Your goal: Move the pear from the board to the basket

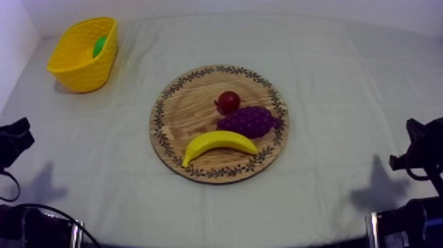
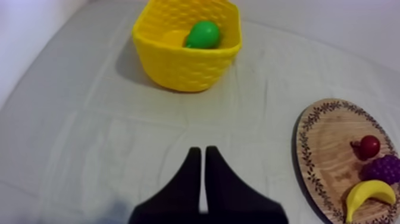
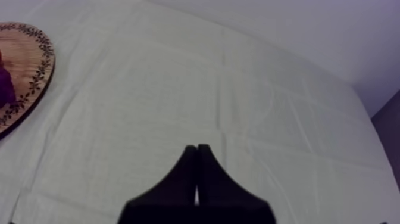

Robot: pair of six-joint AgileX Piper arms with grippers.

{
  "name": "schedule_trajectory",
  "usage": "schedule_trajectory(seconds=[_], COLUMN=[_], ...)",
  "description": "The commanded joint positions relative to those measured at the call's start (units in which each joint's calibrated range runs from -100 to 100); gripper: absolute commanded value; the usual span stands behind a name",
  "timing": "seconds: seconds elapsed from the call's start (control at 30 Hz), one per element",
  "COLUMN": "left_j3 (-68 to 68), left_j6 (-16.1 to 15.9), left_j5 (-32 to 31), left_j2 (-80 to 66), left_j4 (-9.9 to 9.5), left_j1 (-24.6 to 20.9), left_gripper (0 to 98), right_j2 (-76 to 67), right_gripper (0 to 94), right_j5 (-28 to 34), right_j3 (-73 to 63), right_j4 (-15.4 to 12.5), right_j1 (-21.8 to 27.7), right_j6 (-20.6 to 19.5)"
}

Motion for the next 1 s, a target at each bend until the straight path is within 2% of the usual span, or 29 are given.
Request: schedule_trajectory(seconds=[0.0,0.2,0.37,0.47,0.7,0.97], left_j3=[1.4,5.3,13.1,14.6,15.5,15.6], left_j6=[0.1,-0.2,2.0,1.8,5.3,5.6], left_j5=[-0.1,-5.0,-8.9,-9.5,-9.8,-9.8], left_j2=[-4.9,-11.1,-12.2,-12.3,-12.4,-12.4], left_j4=[-0.05,0.27,0.02,-0.2,-0.48,-0.52], left_j1=[0.0,0.0,0.0,-0.1,-0.2,-0.2], left_gripper=[0.0,0.0,0.0,0.0,0.0,0.0], right_j2=[0.0,0.0,0.0,0.0,0.0,0.0], right_gripper=[0.4,0.4,0.4,0.4,0.4,0.4], right_j5=[0.1,0.1,0.1,0.1,0.1,0.1], right_j3=[0.0,0.0,0.0,0.0,0.0,0.0], right_j4=[0.0,0.0,0.0,0.0,0.0,0.0], right_j1=[0.0,0.0,0.0,0.0,0.0,0.0], right_j6=[0.0,0.0,0.0,0.0,0.0,0.0])
